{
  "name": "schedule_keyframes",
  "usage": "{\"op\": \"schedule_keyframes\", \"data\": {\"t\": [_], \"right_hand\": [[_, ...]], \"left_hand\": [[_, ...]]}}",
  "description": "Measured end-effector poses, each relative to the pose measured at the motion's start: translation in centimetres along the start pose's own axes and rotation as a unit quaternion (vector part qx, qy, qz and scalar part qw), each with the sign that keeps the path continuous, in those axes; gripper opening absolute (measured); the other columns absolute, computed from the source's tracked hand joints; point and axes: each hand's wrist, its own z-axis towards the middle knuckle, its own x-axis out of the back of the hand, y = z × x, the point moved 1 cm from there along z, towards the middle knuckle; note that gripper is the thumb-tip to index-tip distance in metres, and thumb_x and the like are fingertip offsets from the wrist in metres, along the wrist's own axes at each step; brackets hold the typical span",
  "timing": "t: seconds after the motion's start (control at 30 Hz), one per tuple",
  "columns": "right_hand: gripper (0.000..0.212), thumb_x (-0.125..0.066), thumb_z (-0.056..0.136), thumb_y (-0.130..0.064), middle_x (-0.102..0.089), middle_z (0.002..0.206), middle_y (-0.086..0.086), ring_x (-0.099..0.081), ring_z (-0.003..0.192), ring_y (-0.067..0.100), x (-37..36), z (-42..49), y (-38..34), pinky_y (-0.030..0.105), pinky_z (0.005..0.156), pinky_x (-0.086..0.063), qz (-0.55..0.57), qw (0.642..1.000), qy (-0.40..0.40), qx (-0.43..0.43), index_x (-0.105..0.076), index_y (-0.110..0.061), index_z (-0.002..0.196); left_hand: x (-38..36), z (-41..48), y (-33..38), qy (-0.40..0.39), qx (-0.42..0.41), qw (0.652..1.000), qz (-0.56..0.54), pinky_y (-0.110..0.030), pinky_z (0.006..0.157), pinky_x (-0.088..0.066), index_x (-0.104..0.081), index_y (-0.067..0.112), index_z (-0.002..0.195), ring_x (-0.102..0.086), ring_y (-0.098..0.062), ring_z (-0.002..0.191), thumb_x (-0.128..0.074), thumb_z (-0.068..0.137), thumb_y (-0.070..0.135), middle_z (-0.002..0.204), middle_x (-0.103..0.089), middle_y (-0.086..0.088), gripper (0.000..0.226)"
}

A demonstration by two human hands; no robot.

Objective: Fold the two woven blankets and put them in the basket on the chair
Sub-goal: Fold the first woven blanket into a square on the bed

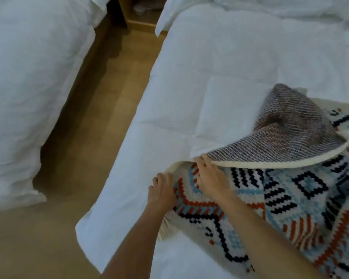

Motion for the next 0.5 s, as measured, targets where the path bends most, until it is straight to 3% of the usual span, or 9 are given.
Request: {"op": "schedule_keyframes", "data": {"t": [0.13,0.27,0.33,0.5], "right_hand": [[0.057,-0.043,0.094,-0.007,-0.013,0.154,0.011,-0.046,0.118,0.033,-1.2,1.5,-2.0,0.040,0.086,-0.045,-0.007,1.000,0.007,0.023,-0.021,-0.017,0.146],[0.037,-0.039,0.093,-0.001,-0.036,0.135,0.014,-0.047,0.108,0.028,-1.6,2.7,-4.0,0.032,0.081,-0.043,-0.015,0.999,0.030,0.017,-0.042,-0.008,0.129],[0.032,-0.040,0.092,0.002,-0.039,0.128,0.013,-0.047,0.106,0.027,-1.7,3.2,-4.6,0.031,0.080,-0.043,-0.015,0.999,0.028,-0.008,-0.045,-0.007,0.123],[0.026,-0.040,0.093,0.000,-0.042,0.122,0.011,-0.047,0.106,0.028,-2.0,4.3,-7.4,0.034,0.082,-0.043,-0.006,1.000,0.004,0.004,-0.045,-0.007,0.118]], "left_hand": [[-0.5,1.8,-1.2,0.043,0.009,0.999,-0.002,-0.037,0.096,-0.041,-0.023,0.011,0.138,-0.037,-0.029,0.118,-0.053,0.085,0.012,0.129,-0.034,-0.012,0.061],[-0.7,2.6,-3.0,-0.008,-0.010,0.998,-0.064,-0.031,0.086,-0.043,-0.040,0.009,0.112,-0.044,-0.026,0.108,-0.052,0.086,0.013,0.118,-0.041,-0.011,0.029],[-0.9,2.6,-3.8,-0.028,-0.046,0.993,-0.102,-0.028,0.076,-0.041,-0.038,0.011,0.094,-0.044,-0.024,0.096,-0.051,0.086,0.011,0.112,-0.039,-0.010,0.016],[-0.5,1.7,-5.8,-0.092,-0.052,0.980,-0.170,-0.027,0.063,-0.036,-0.029,0.014,0.093,-0.044,-0.019,0.078,-0.051,0.087,0.014,0.090,-0.046,-0.003,0.023]]}}
